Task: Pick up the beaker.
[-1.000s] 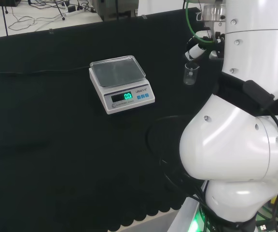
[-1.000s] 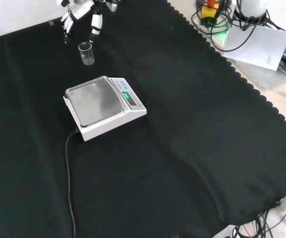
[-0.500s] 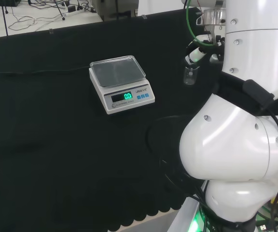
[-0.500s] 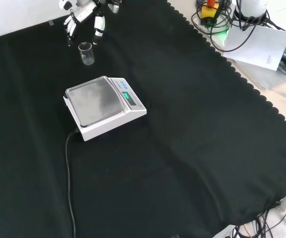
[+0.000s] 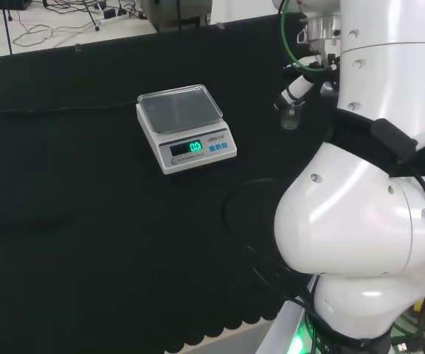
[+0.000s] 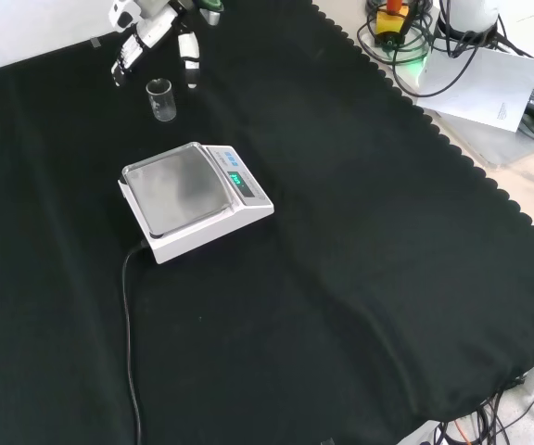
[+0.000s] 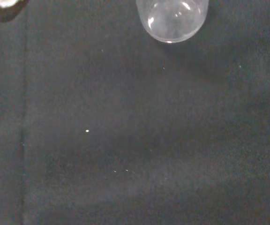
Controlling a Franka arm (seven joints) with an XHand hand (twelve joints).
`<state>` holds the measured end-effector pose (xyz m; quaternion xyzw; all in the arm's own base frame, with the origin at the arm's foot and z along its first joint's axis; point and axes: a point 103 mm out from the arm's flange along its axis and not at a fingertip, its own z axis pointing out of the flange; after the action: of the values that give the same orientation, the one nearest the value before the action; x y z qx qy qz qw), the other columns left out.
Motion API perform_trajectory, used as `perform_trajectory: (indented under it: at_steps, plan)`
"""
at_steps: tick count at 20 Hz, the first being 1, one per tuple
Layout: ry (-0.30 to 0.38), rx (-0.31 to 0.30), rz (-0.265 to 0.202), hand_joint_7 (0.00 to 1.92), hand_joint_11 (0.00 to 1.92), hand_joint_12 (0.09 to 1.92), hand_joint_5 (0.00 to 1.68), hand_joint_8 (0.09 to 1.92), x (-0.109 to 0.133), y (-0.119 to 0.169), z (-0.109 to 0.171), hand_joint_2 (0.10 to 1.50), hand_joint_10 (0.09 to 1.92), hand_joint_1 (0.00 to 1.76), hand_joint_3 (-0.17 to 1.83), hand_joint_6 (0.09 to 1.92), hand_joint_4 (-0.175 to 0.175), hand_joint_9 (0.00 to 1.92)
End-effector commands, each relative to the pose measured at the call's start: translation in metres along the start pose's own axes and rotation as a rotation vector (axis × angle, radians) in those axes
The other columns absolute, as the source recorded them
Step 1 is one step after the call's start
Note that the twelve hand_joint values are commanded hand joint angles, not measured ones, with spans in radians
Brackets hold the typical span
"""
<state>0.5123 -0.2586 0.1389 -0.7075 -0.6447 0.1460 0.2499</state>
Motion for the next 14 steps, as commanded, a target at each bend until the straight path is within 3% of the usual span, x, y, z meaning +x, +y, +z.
perform_trajectory:
  at_steps: [1, 14]
  plan:
    - [-0.034, 0.045, 0.021, 0.0, 0.0, 0.98, 0.0, 0.09, -0.004, 0.003, 0.011, 0.66, 0.09, 0.6, 0.16, 0.09, 0.032, 0.0]
    - [-0.004, 0.052, 0.027, 0.08, 0.0, 0.96, 0.07, 0.09, -0.019, 0.028, 0.03, 0.69, 0.09, 0.63, 0.16, 0.09, 0.021, 0.05]
